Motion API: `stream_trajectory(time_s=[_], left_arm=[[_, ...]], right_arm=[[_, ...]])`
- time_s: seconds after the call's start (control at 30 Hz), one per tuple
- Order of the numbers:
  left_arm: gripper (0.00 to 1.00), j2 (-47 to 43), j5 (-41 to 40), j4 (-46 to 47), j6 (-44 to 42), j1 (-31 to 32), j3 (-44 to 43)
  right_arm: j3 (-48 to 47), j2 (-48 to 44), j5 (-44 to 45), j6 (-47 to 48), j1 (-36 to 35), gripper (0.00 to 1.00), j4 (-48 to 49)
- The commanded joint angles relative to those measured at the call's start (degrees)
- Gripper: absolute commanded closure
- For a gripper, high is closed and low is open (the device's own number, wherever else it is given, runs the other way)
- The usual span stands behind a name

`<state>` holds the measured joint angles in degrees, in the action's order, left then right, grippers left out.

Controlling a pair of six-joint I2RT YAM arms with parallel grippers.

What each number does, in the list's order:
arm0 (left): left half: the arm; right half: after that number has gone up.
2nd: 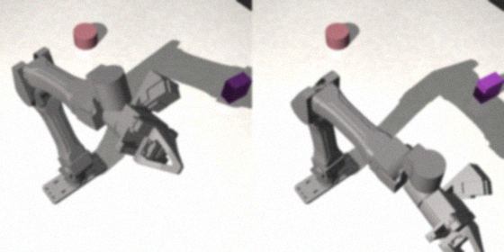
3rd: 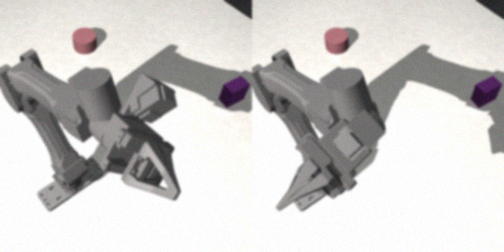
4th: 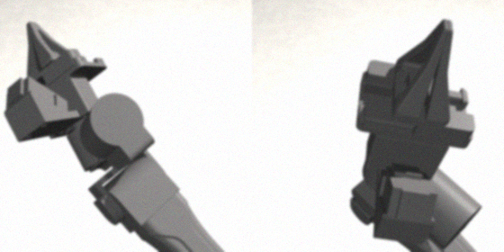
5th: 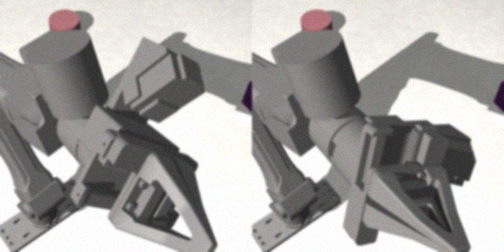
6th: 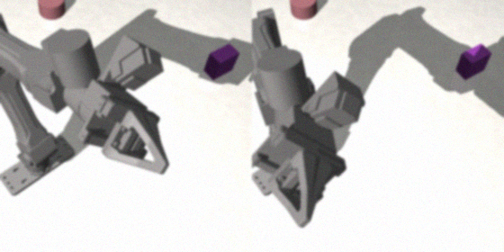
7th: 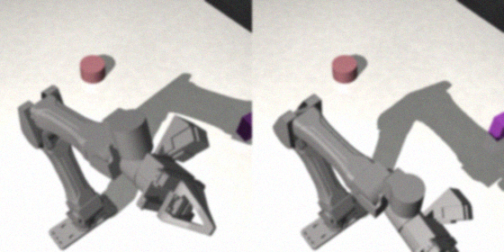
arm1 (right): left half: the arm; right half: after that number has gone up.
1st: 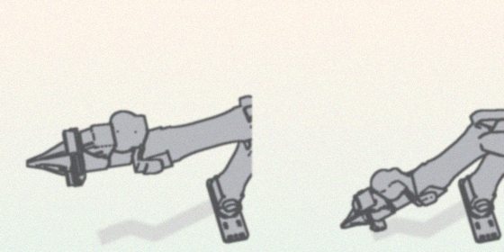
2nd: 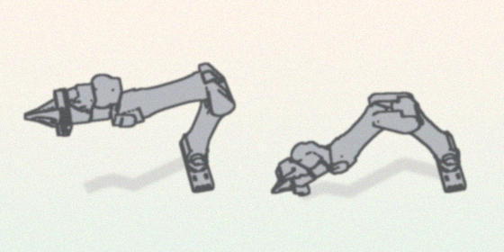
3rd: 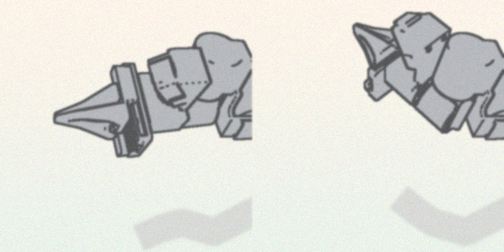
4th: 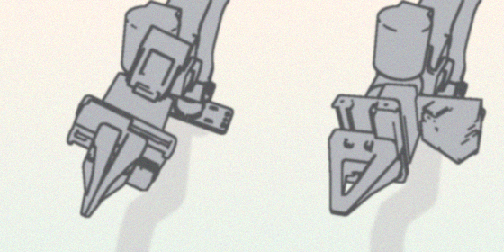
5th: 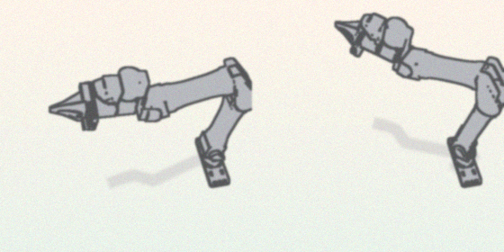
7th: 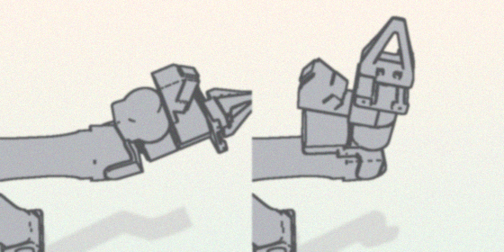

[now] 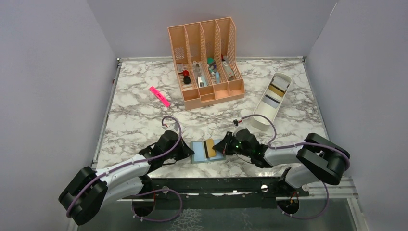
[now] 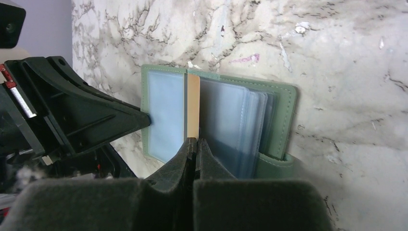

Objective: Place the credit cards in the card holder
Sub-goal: Insert the credit card into the card holder.

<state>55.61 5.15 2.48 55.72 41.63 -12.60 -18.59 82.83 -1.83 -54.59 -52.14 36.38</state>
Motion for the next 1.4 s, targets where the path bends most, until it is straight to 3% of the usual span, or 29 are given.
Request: stream_trajectory(time_s=[0.0,0.57,1.23,1.37], left_arm=[[1.00,-1.2,0.7,0.7,0.2,-0.1,0.7],[1.00,-1.3,0.5,1.6,0.3,-0.1,1.9],[0.98,-1.1,1.3,2.3,0.1,-0.1,1.4],[0.98,-1.2,1.1,2.0,0.1,-0.1,1.5]], right_arm=[[2.3,-2.0,6.1,-1.8,-1.2,0.99,-0.9],[2.3,0.5,15.7,-5.1,-7.2,0.99,0.9],[2.2,5.1,7.9,-4.5,-7.3,0.99,5.7],[2.3,2.4,9.4,-5.2,-7.3,0.99,1.3]])
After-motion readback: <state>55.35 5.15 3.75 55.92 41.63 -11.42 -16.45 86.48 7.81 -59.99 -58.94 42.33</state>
